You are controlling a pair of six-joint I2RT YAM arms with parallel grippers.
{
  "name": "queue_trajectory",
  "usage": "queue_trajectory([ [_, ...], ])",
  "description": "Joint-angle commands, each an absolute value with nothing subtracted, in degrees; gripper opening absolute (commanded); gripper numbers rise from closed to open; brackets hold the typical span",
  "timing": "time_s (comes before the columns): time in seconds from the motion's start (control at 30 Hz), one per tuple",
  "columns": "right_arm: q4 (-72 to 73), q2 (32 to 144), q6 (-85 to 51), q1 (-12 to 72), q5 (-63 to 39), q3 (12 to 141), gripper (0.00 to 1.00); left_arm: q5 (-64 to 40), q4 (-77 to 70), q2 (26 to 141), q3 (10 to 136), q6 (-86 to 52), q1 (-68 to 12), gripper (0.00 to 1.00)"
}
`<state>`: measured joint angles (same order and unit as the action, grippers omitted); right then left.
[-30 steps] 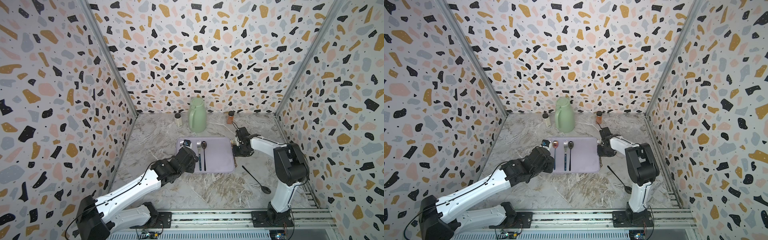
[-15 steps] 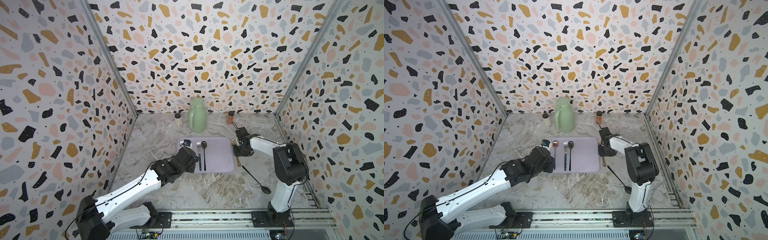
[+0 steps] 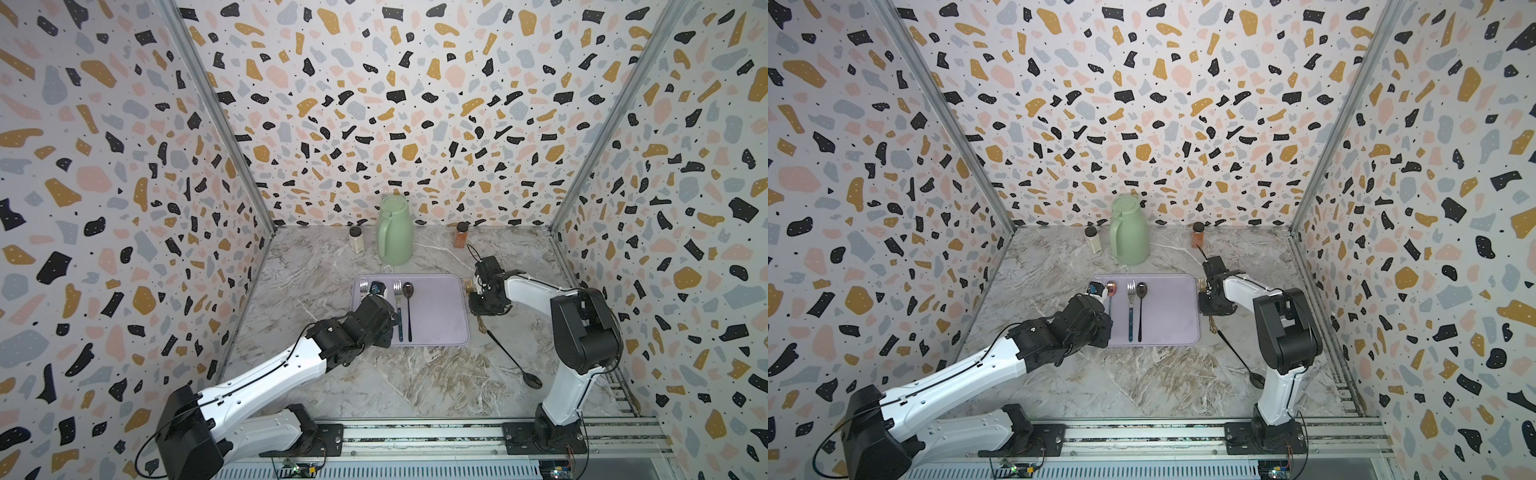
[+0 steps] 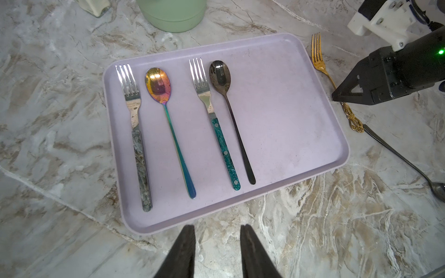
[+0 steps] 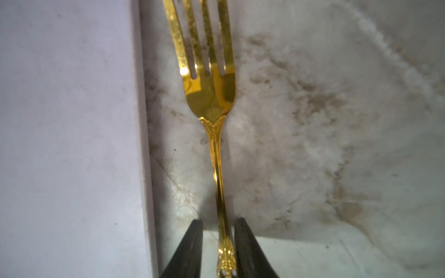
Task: Set the spoon and fork side by side
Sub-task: Pick up the fork at the center of the board.
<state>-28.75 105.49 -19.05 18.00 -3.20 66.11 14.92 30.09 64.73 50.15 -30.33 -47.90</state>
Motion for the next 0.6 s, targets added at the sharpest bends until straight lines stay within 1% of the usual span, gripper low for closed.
queue_trajectory([
  [0.0,-30.3,107.0,-18.7,18.0,-2.8,68.3,0.17,14.3,28.4,64.6,49.5,-29.1,-47.7,0.34],
  [0.03,-30.8,107.6,-18.6,18.0,-2.4,68.6,0.11,14.3,28.4,64.6,49.4,-29.0,-47.7,0.34],
  [0.07,-31.1,107.8,-18.8,18.0,-1.9,68.7,0.09,14.4,28.5,64.5,49.3,-29.0,-47.7,0.34],
  [0.2,-32.5,107.7,-19.2,18.0,-0.2,69.2,0.06,14.7,28.7,64.0,49.2,-28.9,-47.7,0.34],
  [0.37,-36.8,104.7,-20.5,18.0,2.0,71.2,0.05,14.7,28.9,63.3,49.3,-28.7,-47.7,0.34],
  [0.47,-38.1,101.5,-22.1,18.5,-0.2,71.8,0.05,14.7,29.4,62.8,49.4,-28.8,-47.7,0.34],
  [0.53,-38.9,99.3,-23.2,20.1,-1.9,72.0,0.05,15.0,30.0,62.5,49.5,-28.7,-47.7,0.34],
  [0.57,-39.6,98.2,-23.8,21.1,-1.3,72.2,0.05,15.3,30.4,62.2,49.5,-28.8,-47.7,0.34],
])
